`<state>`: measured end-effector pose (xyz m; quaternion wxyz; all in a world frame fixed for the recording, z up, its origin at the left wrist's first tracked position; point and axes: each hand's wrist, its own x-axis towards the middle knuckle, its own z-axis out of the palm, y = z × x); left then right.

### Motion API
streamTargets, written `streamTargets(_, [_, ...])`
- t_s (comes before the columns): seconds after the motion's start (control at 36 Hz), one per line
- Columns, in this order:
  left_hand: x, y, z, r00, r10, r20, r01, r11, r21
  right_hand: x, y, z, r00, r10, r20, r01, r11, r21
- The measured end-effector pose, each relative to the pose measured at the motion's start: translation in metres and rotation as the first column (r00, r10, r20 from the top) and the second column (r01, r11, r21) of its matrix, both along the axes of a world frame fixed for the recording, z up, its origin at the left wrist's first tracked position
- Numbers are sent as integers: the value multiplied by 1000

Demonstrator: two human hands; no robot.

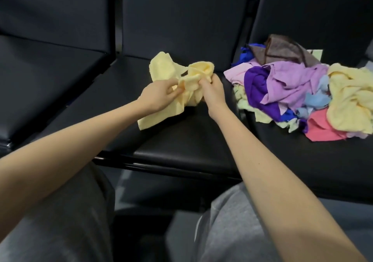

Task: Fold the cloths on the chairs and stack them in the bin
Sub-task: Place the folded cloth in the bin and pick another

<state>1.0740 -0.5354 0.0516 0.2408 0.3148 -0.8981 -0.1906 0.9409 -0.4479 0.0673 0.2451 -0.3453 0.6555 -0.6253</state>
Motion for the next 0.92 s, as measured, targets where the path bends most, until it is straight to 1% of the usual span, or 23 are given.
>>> streamTargets(0.06, [-6, -3, 0, 998, 26, -58, -30, 998, -58, -1, 2, -2, 995, 10, -101, -8, 1000, 21])
streamTargets(0.11, [-13, -6, 2, 991, 48, -127, -55, 997, -53, -2, 7, -5, 991, 55, -120, -53, 998, 25])
streamTargets(0.17, [-17, -4, 4, 978, 22, -207, -18, 1000, 21, -3, 11, -10, 987, 122, -105, -121, 992, 14])
streamTargets(0.22, [-19, 2, 6, 965, -11, -263, 47, 991, 129, -2, 10, -15, 974, 151, -167, -148, 989, 33])
streamTargets(0.28, [-19, 7, 8, 964, -22, -266, 69, 983, 170, 1, 6, -19, 935, 138, -326, -117, 990, 84])
streamTargets(0.33, [-21, 12, 12, 972, -30, -233, 72, 981, 178, 2, 5, -17, 879, 58, -473, -29, 997, 69])
streamTargets(0.39, [-21, 13, 13, 980, -8, -200, 47, 980, 194, 3, 4, -12, 836, -33, -548, 42, 999, 4])
streamTargets(0.42, [-20, 13, 14, 985, -1, -175, 37, 979, 202, 1, 3, -11, 818, -29, -575, 41, 999, 9])
streamTargets(0.44, [-19, 12, 14, 989, -5, -145, 37, 975, 217, 0, 3, -9, 804, 17, -595, 15, 999, 49])
streamTargets(0.5, [-16, 12, 12, 994, -51, -97, 77, 952, 297, -1, 1, -7, 771, 160, -616, -57, 981, 183])
streamTargets(0.56, [-12, 15, 11, 986, -122, -116, 159, 901, 405, 2, 3, -7, 731, 327, -598, -153, 934, 324])
streamTargets(0.58, [-11, 16, 10, 981, -138, -135, 184, 881, 437, 4, 4, -7, 737, 407, -540, -216, 898, 383])
streamTargets(0.64, [-10, 17, 12, 982, -112, -151, 171, 870, 462, 5, 7, -7, 786, 519, -337, -358, 826, 436])
streamTargets(0.67, [-10, 17, 13, 983, -88, -158, 154, 867, 474, 6, 8, -5, 803, 529, -276, -386, 813, 436])
streamTargets(0.69, [-10, 16, 14, 982, -78, -173, 155, 857, 491, 7, 9, -5, 818, 512, -262, -373, 820, 434])
streamTargets(0.75, [-7, 15, 15, 982, -94, -163, 165, 848, 503, 8, 8, -4, 839, 430, -334, -288, 871, 398])
streamTargets(0.81, [-3, 16, 15, 989, -118, -85, 143, 884, 444, 8, 6, -3, 825, 342, -450, -184, 915, 359])
streamTargets(0.86, [-1, 17, 14, 993, -109, -38, 115, 921, 372, 5, 6, -2, 790, 325, -520, -138, 920, 367])
streamTargets(0.92, [-2, 18, 15, 995, -93, -33, 98, 945, 312, 3, 8, -1, 769, 329, -548, -137, 923, 361])
